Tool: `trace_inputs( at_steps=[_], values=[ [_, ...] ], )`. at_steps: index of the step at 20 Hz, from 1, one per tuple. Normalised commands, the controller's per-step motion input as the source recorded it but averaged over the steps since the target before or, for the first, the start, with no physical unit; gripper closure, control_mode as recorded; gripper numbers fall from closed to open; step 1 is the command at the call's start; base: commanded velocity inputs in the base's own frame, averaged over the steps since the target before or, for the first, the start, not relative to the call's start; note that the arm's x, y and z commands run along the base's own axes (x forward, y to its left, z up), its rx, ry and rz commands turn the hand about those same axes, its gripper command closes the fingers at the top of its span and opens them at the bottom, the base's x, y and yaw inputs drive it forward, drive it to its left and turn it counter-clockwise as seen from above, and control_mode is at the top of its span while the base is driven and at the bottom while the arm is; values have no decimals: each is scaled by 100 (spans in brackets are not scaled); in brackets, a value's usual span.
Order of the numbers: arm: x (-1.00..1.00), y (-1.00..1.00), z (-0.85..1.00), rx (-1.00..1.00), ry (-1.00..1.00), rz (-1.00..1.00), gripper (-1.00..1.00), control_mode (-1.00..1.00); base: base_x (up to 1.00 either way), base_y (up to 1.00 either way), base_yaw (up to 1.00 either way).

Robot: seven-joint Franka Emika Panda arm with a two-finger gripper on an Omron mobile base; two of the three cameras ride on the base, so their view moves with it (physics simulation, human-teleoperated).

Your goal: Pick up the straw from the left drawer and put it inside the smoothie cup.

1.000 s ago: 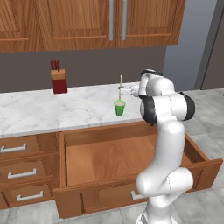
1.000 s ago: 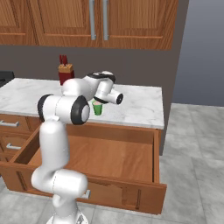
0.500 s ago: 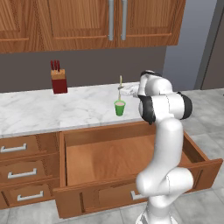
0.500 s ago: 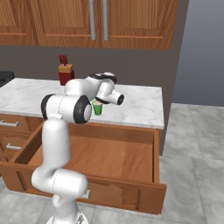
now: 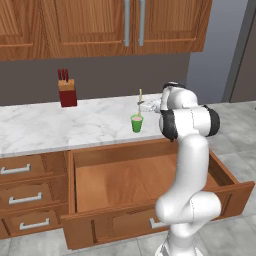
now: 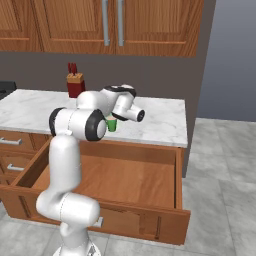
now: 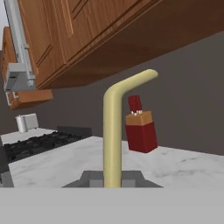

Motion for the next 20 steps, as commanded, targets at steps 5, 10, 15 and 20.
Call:
trace_inputs(
  at_steps=[5, 10, 15, 20],
  values=[
    [4, 0, -16, -4, 0, 0, 100, -100, 0, 0, 0],
    [18, 0, -15, -1, 0, 0, 100, -100, 0, 0, 0],
    [16, 0, -14, -1, 0, 0, 100, -100, 0, 0, 0],
    [9, 0, -17, -1, 0, 0, 100, -100, 0, 0, 0]
  ],
)
